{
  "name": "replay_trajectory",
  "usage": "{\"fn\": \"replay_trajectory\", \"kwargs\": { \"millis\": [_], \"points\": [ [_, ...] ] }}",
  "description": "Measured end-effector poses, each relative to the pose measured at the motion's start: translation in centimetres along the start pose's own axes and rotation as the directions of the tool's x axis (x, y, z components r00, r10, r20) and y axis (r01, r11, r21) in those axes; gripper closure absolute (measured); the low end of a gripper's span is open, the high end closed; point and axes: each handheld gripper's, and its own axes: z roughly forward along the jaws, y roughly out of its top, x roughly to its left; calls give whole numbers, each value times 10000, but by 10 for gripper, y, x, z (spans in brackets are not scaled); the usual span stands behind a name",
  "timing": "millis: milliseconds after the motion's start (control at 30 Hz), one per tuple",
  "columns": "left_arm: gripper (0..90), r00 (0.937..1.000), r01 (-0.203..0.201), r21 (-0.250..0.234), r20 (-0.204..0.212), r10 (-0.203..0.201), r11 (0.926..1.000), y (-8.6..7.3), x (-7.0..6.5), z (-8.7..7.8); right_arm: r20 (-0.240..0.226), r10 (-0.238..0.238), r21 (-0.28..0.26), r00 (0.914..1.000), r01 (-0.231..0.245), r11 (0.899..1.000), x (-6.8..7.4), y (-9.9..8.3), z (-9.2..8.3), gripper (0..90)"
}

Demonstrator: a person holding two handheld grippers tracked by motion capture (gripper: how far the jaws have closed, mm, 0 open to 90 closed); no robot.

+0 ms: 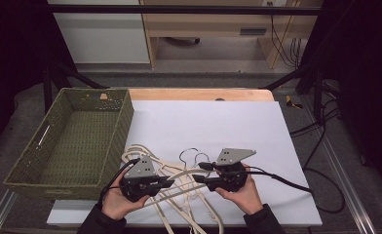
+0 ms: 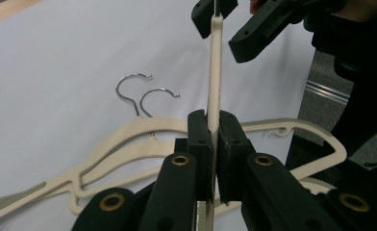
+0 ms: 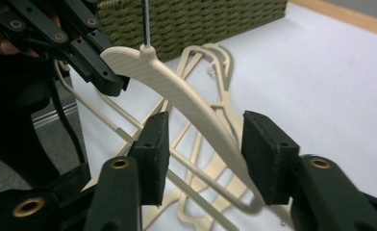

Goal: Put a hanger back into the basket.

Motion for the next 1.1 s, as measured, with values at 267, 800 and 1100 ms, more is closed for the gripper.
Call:
{"fn": "replay_trajectory", "kwargs": {
  "millis": [267,800,1100],
  "points": [
    [856,9940,418,-564,-983,-472,9975,0,6,-16,458,579,-1010,9973,-531,9935,-11,-7,-26,358],
    [855,9654,435,-2110,-2428,-954,9765,11,13,-69,2393,1555,-1903,9584,-1108,9755,-32,-31,-69,67],
    [855,9607,266,-2742,-2587,-1004,9613,30,32,-114,2809,1711,-2156,9444,-1116,9701,-37,-39,-82,42]
  ]
}}
